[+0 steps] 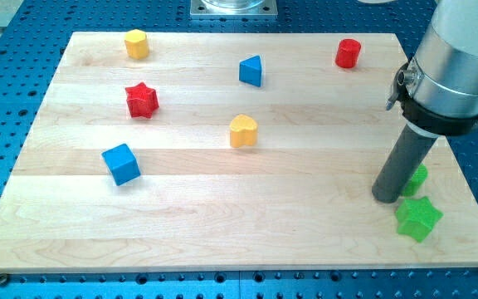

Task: Move the heart diagonal to the blue triangle

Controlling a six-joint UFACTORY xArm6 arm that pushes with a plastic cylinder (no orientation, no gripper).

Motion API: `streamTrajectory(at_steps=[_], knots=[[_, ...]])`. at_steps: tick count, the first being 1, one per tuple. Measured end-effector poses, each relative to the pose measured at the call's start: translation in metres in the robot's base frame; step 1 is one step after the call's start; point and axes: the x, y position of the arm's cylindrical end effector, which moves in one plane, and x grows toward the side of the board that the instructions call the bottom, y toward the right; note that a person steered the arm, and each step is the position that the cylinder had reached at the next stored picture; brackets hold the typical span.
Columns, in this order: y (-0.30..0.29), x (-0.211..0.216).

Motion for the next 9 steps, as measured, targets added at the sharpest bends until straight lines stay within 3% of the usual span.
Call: streamTrajectory(at_steps=[2,3,4,5,8,9], knots=[[0.0,-0.014],[-0.072,-0.025],[-0.179,-0.036],[-0.209,-0.053],[-0.171,-0.123],[-0.093,-0.126]])
